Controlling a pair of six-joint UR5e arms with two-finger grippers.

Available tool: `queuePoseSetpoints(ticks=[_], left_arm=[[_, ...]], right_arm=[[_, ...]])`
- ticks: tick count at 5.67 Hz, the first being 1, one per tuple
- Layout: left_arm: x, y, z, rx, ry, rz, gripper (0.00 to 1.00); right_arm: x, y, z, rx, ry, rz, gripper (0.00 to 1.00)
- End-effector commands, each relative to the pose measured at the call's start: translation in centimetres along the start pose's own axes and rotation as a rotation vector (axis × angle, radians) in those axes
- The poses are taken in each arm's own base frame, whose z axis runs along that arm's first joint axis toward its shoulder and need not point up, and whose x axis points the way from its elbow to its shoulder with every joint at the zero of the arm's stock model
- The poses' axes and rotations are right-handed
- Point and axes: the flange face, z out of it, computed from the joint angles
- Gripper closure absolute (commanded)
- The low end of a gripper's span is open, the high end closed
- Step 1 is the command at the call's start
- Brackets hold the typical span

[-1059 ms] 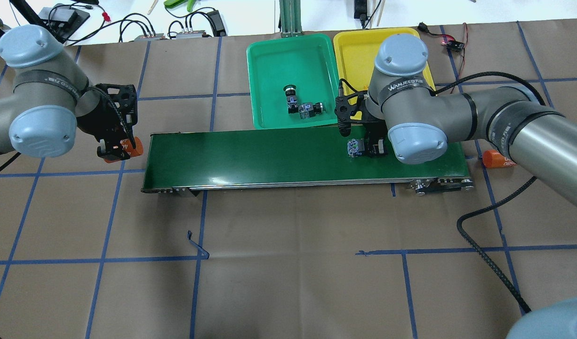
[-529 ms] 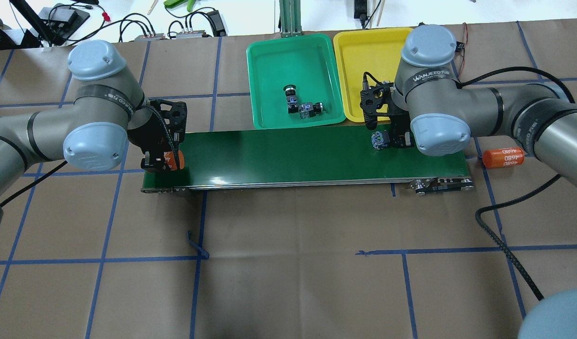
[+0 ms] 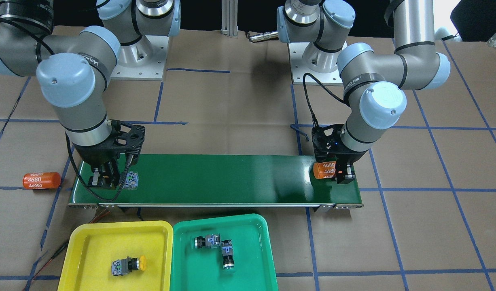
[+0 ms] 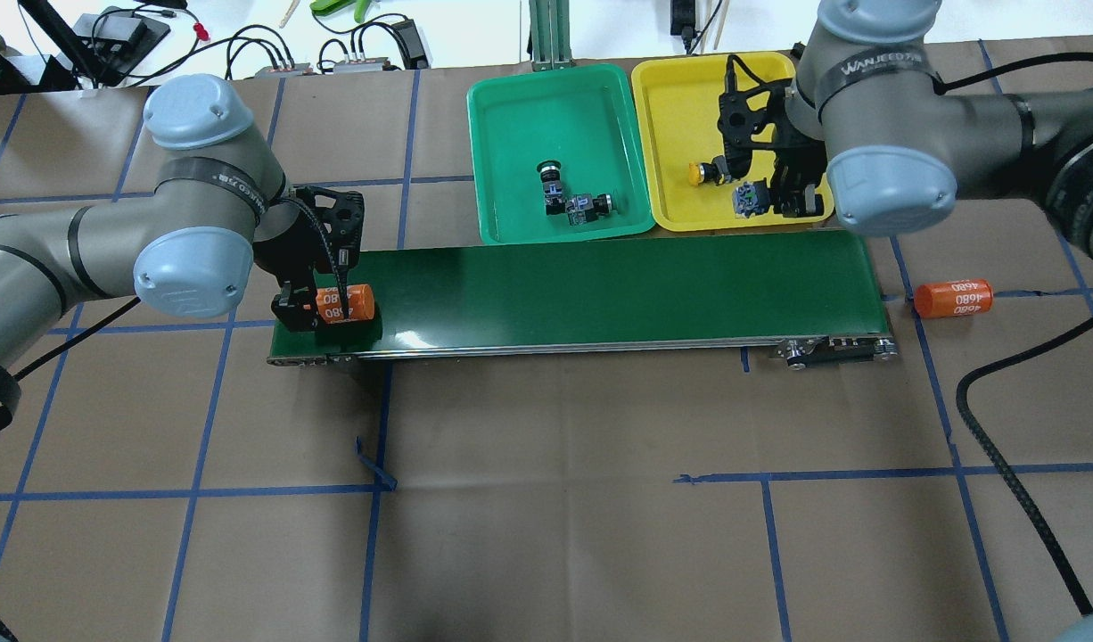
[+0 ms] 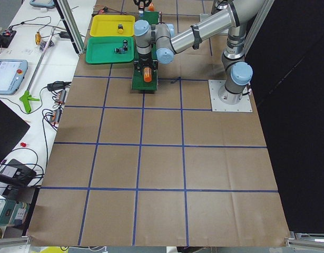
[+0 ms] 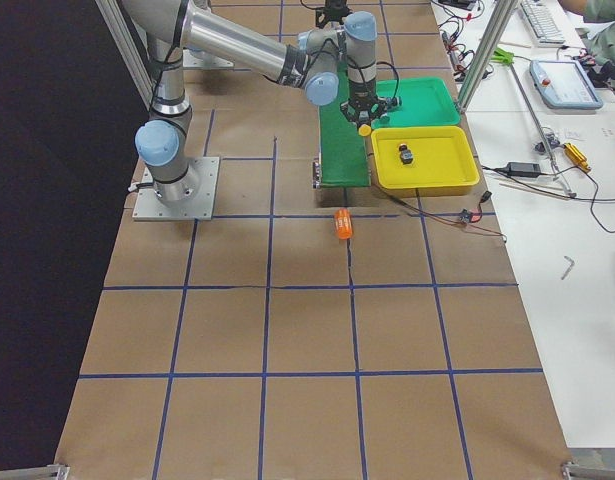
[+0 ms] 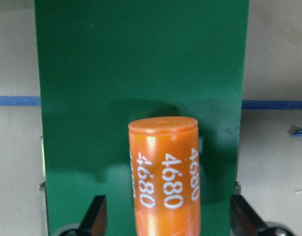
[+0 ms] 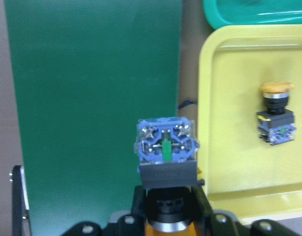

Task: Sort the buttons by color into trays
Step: 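Drop yellow button into yellow tray with right while left releases cylinder on belt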

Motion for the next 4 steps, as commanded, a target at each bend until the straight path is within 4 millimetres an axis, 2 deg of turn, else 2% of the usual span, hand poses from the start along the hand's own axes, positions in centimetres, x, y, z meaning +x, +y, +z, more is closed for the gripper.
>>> queuePoseSetpoints(ticks=[1, 2, 3, 4], left_arm=[[0.6, 0.0, -3.7, 0.003, -0.007, -0.090, 0.02], [2.4, 0.2, -8.0, -0.001, 0.025, -0.308, 0.02], [4.6, 0.1, -12.2, -0.006, 0.041, -0.522, 0.02], [6.5, 0.0, -16.0, -0.012, 0.038, -0.828, 0.02]], right_arm=[[10.0, 0.1, 2.0, 0.005, 0.012, 0.002, 0.95], [13.5, -0.2, 4.1, 0.008, 0.027, 0.003, 0.95], [15.5, -0.3, 7.9, 0.009, 0.013, 0.005, 0.95], [16.1, -1.4, 13.0, 0.071, -0.031, 0.001, 0.94]])
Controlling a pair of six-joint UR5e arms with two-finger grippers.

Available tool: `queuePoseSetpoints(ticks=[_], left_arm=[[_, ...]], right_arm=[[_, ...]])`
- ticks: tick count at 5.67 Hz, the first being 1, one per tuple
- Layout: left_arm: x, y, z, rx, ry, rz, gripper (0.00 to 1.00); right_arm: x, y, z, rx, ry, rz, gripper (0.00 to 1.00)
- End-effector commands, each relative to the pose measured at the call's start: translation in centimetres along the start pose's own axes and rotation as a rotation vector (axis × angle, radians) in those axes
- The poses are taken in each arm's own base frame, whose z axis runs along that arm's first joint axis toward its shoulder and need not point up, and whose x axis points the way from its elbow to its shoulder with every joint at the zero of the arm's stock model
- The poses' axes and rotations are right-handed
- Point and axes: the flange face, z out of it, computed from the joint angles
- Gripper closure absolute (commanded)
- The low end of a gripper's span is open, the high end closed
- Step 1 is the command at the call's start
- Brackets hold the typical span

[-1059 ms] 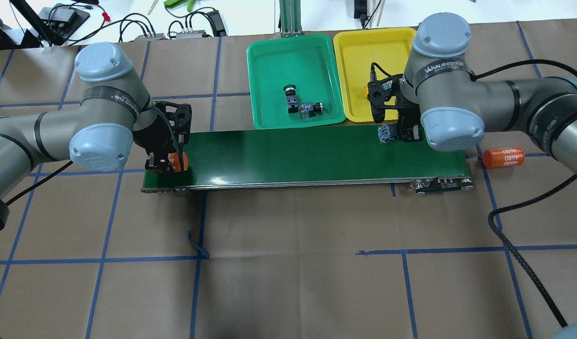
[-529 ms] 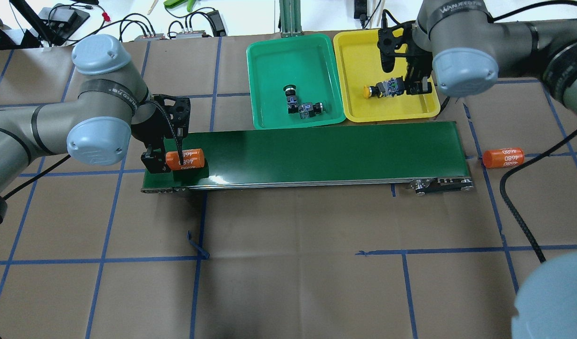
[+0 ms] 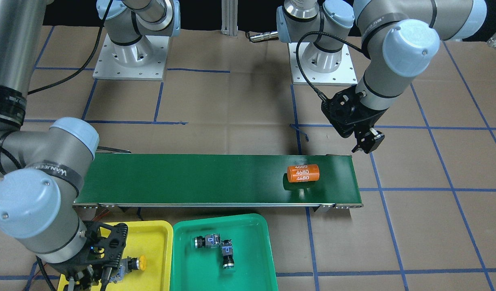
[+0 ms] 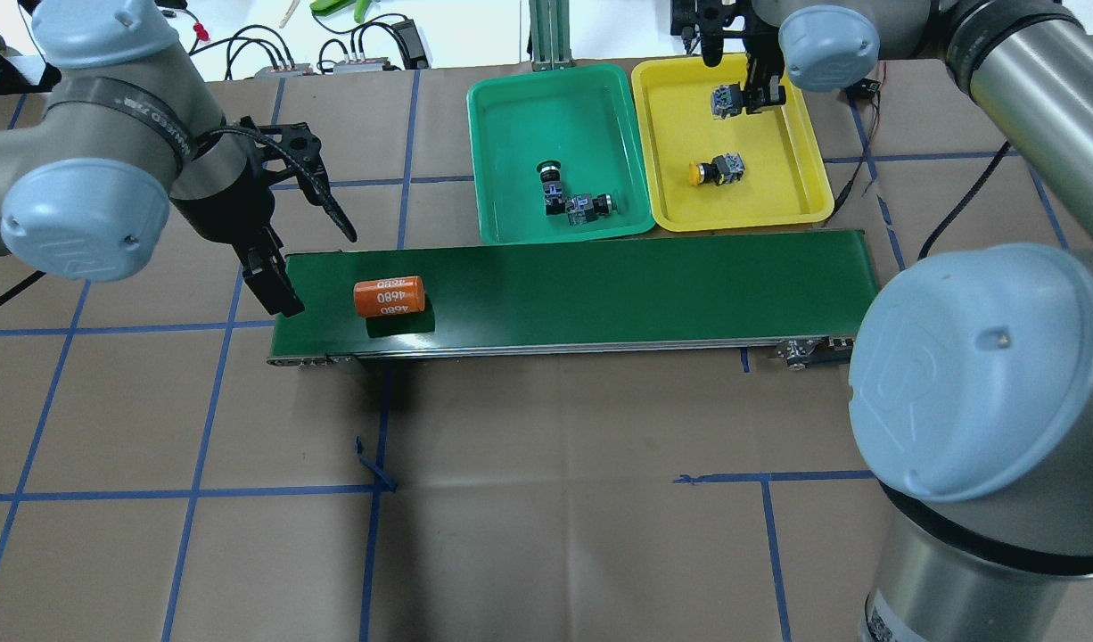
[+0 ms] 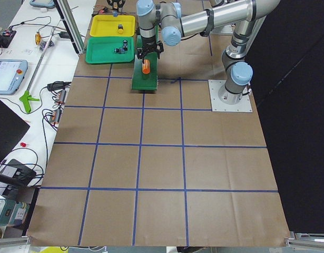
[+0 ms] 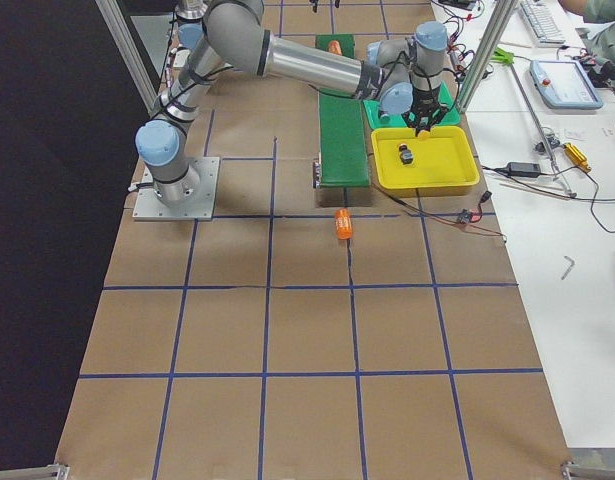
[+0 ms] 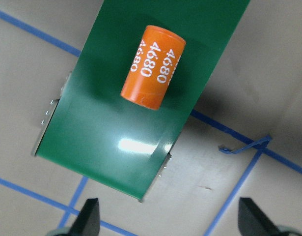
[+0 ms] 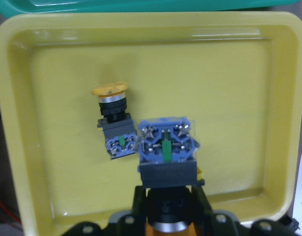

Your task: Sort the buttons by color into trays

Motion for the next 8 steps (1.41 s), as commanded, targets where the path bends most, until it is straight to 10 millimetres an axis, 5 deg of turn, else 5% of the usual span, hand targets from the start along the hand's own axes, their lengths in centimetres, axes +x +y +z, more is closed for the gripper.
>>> queuePoseSetpoints(ticks=[1, 2, 3, 4, 5, 6, 8], left_arm=[[4.3, 1.4, -8.4, 0.033, -0.036, -0.412, 0.02], [4.4, 1.2, -11.1, 0.046, -0.036, -0.634, 0.02], [4.0, 0.4, -12.7, 0.081, -0.038, -0.826, 0.01], [4.0, 0.1, -12.7, 0.090, -0.024, -0.882, 0.01], [3.8, -0.4, -12.7, 0.111, -0.001, -0.984, 0.01], [4.1, -1.3, -12.3, 0.123, 0.019, -1.022, 0.01], [4.1, -1.6, -12.1, 0.120, 0.020, -1.013, 0.01]], right_arm=[[0.5, -1.0, 6.7, 0.060, -0.063, -0.002, 0.92], [0.1, -1.1, 8.0, 0.062, -0.087, -0.004, 0.80], [-0.3, -1.4, 7.8, 0.108, -0.093, 0.013, 0.01], [-0.1, -1.3, 5.4, 0.101, -0.067, 0.017, 0.00], [0.0, -1.1, 0.8, 0.098, -0.025, 0.015, 0.00], [-1.6, -0.7, -4.7, 0.094, -0.063, 0.032, 0.00], [-7.2, -0.6, -14.7, 0.063, -0.157, 0.430, 0.00]])
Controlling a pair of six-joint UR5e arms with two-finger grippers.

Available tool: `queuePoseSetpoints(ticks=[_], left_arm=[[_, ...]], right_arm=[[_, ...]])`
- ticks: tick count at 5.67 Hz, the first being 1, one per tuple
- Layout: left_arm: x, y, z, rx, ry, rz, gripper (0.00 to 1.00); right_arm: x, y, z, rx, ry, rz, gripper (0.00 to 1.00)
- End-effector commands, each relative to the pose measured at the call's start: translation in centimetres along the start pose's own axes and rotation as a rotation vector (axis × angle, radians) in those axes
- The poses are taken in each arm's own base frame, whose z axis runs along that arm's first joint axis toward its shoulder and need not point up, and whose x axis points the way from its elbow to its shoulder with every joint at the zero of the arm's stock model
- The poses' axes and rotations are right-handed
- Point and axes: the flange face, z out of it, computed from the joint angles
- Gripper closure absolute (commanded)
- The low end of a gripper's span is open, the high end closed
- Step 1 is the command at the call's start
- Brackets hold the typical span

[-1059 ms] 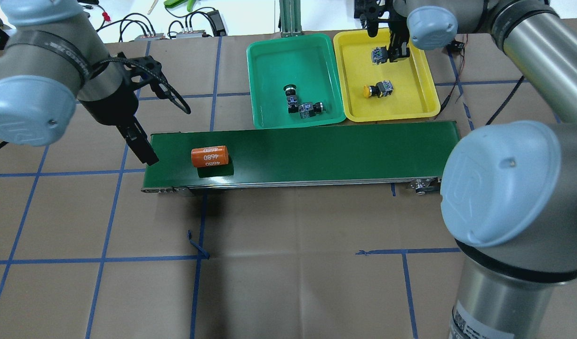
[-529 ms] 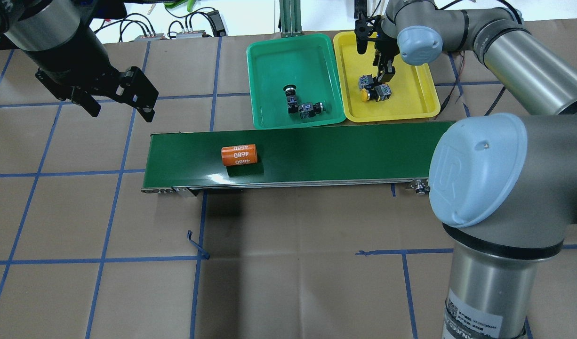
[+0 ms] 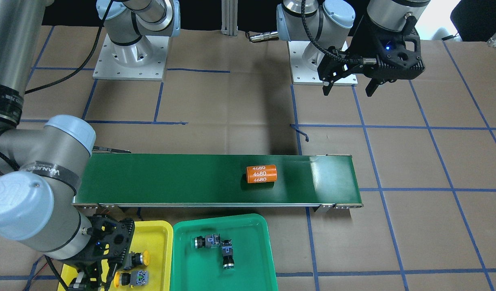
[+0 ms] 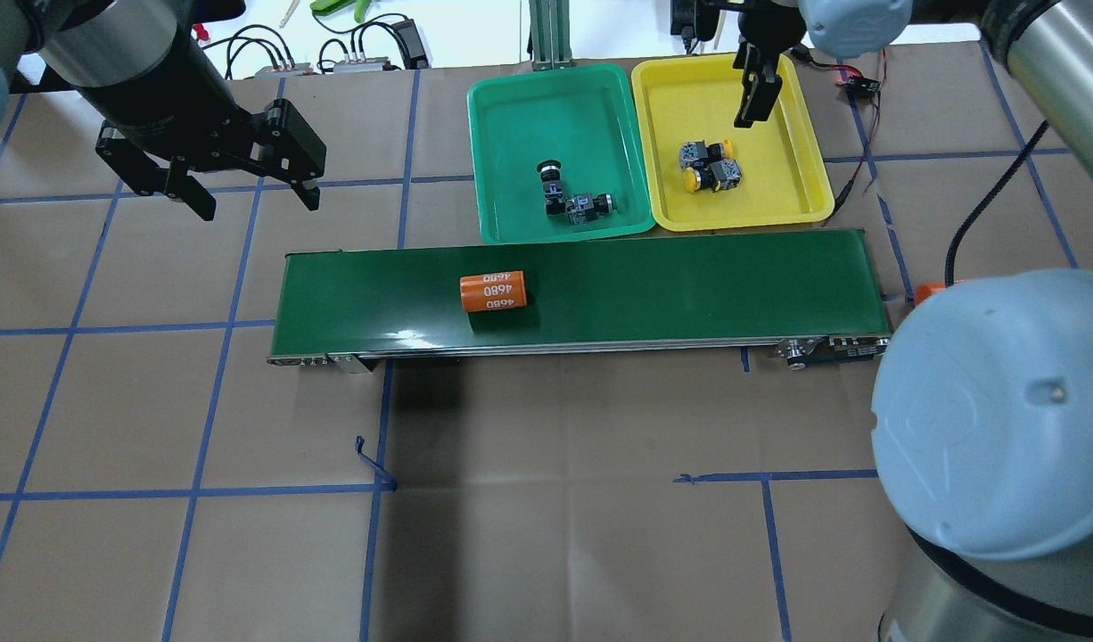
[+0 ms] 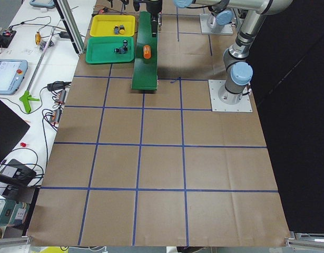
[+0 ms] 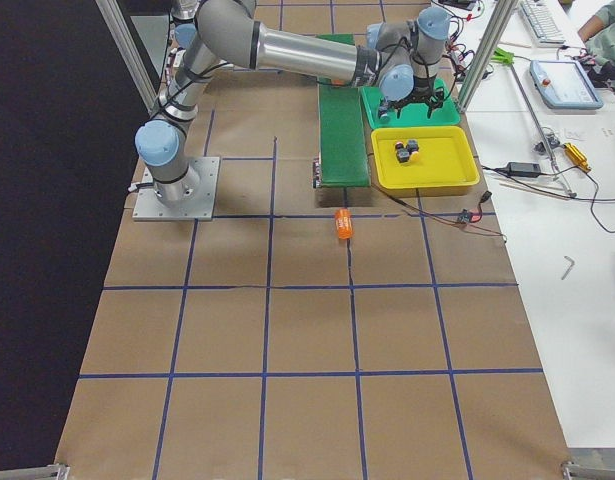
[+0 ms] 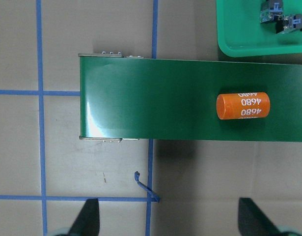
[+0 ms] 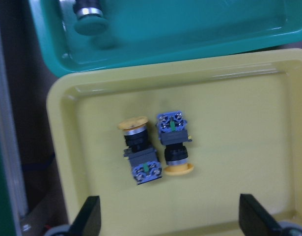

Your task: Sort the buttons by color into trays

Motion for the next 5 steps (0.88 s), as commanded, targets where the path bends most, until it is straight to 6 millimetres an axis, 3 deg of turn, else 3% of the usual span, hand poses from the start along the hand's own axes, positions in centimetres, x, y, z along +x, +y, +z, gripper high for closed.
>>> queuePoseSetpoints(ticks=[1, 2, 5], left_arm=[[0.1, 0.0, 0.2, -0.002, 0.003, -0.001, 0.01], [0.1, 0.0, 0.0, 0.004, 0.001, -0.001, 0.01], [0.0, -0.1, 0.0, 0.006, -0.004, 0.051, 0.01]], right_arm=[[-7.4, 1.2, -6.8, -0.014, -0.032, 0.411, 0.00], [-11.2, 2.2, -9.8, -0.008, -0.004, 0.673, 0.00], [-18.1, 3.7, -14.6, -0.106, -0.005, 1.301, 0.00]])
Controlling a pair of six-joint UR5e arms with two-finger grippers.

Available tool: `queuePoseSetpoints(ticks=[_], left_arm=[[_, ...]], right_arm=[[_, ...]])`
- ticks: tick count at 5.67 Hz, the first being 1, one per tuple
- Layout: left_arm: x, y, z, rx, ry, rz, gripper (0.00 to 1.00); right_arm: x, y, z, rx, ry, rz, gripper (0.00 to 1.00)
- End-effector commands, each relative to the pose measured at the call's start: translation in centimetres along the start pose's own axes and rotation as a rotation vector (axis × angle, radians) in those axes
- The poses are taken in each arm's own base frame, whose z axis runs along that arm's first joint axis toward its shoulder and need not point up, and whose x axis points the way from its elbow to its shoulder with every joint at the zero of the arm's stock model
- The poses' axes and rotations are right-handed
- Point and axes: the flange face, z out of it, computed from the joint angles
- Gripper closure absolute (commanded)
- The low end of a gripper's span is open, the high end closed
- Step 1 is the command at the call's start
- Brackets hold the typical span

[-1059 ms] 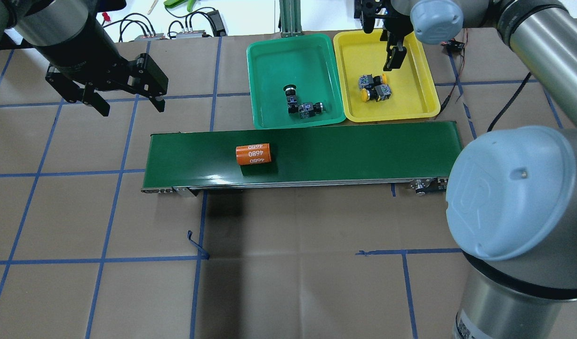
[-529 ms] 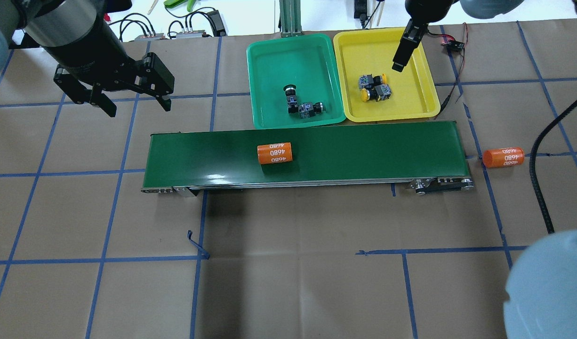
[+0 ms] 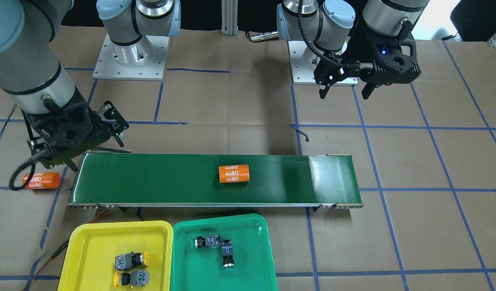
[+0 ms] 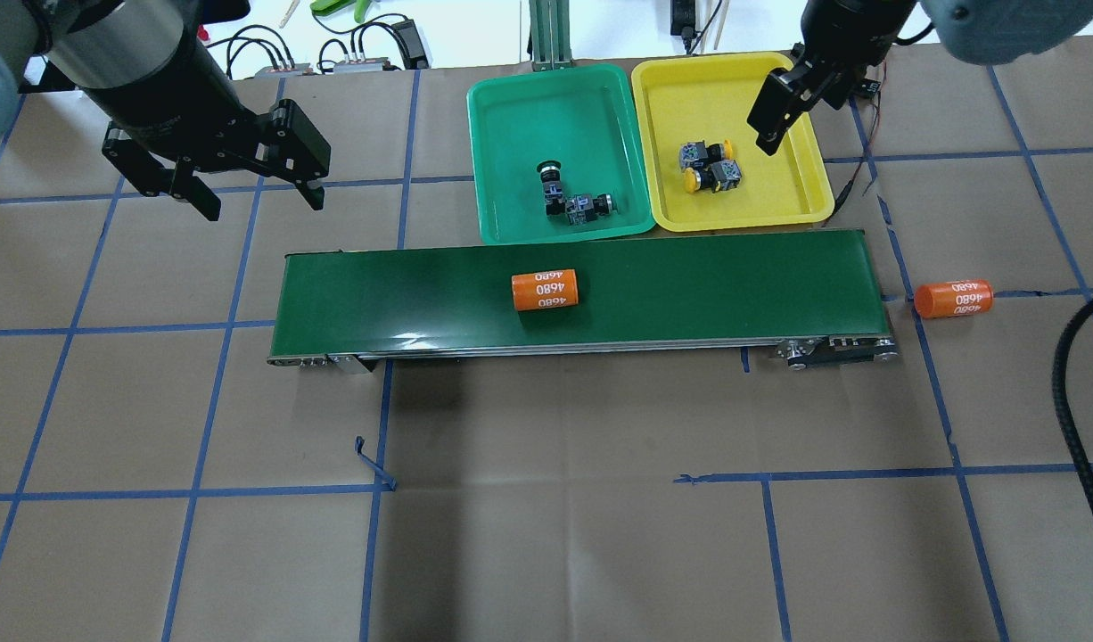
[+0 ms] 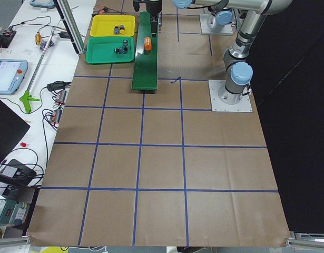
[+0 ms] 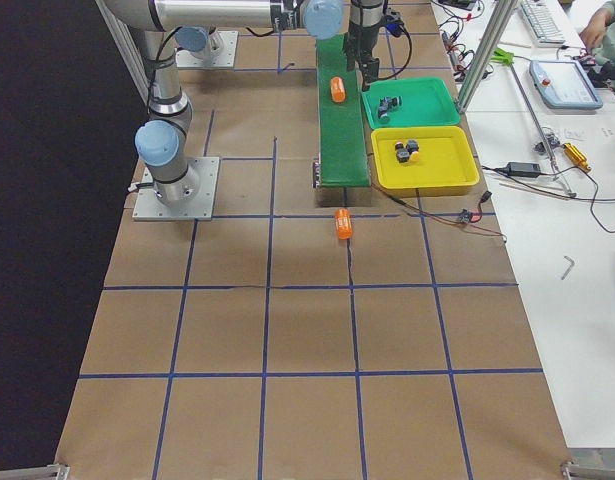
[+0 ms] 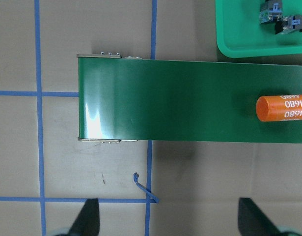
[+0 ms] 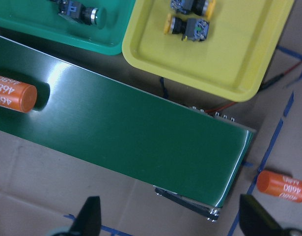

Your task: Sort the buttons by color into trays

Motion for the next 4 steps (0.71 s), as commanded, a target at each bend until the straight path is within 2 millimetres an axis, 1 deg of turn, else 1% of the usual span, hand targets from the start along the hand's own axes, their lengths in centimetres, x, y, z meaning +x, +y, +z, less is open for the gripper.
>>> queuePoseSetpoints(ticks=[1, 2, 3, 4], left_arm=[[-0.1, 0.1, -0.4, 0.003, -0.003, 0.037, 0.01], [-0.1, 0.0, -0.2, 0.003, -0.003, 0.035, 0.01], [-0.2, -0.1, -0.3, 0.006, -0.002, 0.033, 0.01], [-0.4, 0.1, -0.7, 0.014, -0.002, 0.030, 0.01]], right_arm=[[-1.7, 4.8, -1.2, -0.038, -0.016, 0.342, 0.00], [-2.3, 5.9, -0.2, -0.053, -0.025, 0.378, 0.00], [-3.1, 5.7, 0.6, -0.067, -0.068, 0.367, 0.00], [-2.9, 5.0, 0.4, -0.022, -0.064, 0.354, 0.00]])
